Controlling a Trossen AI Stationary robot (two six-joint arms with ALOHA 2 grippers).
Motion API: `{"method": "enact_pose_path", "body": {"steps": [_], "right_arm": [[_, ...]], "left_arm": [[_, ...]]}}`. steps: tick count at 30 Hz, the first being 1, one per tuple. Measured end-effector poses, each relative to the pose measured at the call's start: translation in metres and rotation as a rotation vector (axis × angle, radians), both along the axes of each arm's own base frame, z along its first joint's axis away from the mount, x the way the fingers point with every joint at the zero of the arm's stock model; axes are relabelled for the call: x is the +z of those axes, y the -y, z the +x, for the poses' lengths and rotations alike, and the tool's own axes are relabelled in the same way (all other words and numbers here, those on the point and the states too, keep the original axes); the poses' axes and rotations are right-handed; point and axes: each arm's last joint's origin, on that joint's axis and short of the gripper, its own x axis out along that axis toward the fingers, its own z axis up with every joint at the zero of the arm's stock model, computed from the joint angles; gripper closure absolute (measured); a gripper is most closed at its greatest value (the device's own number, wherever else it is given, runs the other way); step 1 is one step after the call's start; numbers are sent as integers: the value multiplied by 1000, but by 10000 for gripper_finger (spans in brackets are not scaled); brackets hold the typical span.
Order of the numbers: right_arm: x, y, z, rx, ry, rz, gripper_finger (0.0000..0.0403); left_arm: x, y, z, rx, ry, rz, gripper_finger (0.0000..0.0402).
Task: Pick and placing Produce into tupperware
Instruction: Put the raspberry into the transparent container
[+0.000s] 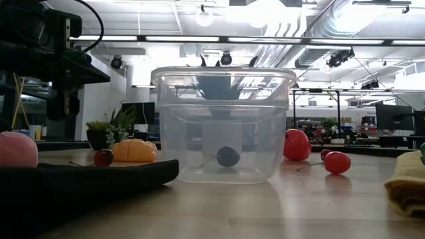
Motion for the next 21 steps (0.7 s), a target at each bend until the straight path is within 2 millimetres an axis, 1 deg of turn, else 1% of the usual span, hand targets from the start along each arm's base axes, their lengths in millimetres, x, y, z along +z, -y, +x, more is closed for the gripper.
{"method": "enact_pose_path", "body": {"steps": [4,8,12,15,21], "right_arm": [[-5,-2,17,4,-93,-31,316],[-17,-7,38,9,-158,-49,316],[-35,-10,58,-2,-218,-42,316],[-53,-13,71,-11,-284,-27,316],[-85,-18,90,-42,-388,12,316]], "left_arm": [[0,0,0,-4,-2,20,401],[0,1,0,-27,1,31,401],[1,2,0,-64,10,26,401],[1,2,0,-89,16,23,401],[2,4,1,-141,26,25,401]]}}
